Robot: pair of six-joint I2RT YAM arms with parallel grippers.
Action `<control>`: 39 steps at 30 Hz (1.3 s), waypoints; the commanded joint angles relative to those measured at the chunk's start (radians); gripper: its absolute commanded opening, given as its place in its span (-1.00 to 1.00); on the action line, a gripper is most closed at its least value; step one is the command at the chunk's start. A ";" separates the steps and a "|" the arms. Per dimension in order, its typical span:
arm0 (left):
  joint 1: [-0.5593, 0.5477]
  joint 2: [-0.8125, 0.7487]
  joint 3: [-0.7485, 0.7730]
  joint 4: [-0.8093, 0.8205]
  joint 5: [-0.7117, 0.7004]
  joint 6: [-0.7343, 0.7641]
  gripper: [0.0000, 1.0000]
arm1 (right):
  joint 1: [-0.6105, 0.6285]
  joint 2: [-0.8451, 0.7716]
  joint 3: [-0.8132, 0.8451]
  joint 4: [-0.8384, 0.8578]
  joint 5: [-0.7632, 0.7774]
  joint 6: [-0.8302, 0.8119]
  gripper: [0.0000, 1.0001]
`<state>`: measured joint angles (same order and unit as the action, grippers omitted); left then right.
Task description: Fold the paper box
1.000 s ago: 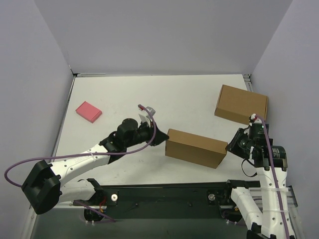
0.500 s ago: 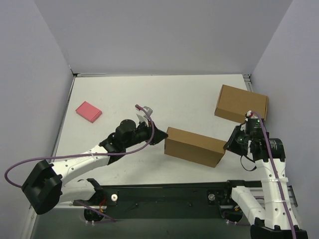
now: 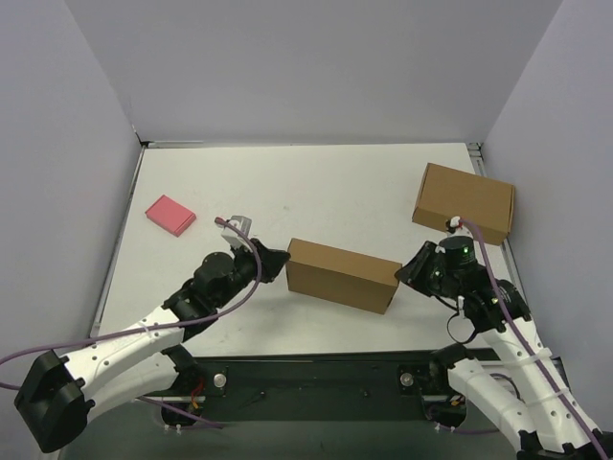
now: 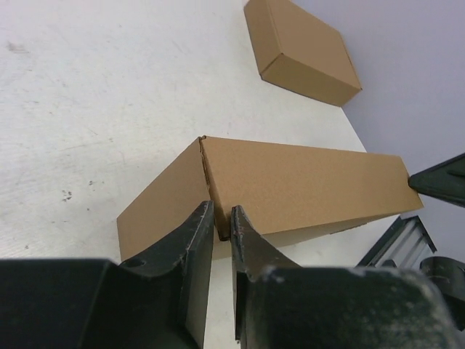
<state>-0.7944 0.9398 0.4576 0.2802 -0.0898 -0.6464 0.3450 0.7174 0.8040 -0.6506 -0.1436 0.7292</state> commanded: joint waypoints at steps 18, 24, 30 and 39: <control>-0.039 -0.190 -0.148 -0.668 0.044 -0.099 -0.52 | 0.609 -0.052 -0.138 -0.136 0.211 0.427 -0.60; -0.042 -0.180 -0.160 -0.685 0.065 -0.113 -0.45 | 0.802 -0.006 -0.141 -0.118 0.303 0.519 -0.51; -0.040 -0.081 -0.123 -0.576 0.044 -0.075 -0.26 | 0.804 0.027 -0.115 -0.069 0.384 0.414 -0.21; 0.239 -0.015 0.090 -0.545 0.185 0.112 0.45 | 0.882 0.353 0.062 -0.012 0.412 -0.066 0.36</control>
<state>-0.6830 0.9268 0.4278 -0.3065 -0.0105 -0.6411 1.1732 0.9524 0.7834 -0.6876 0.2134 0.9447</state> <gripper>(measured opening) 0.692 0.654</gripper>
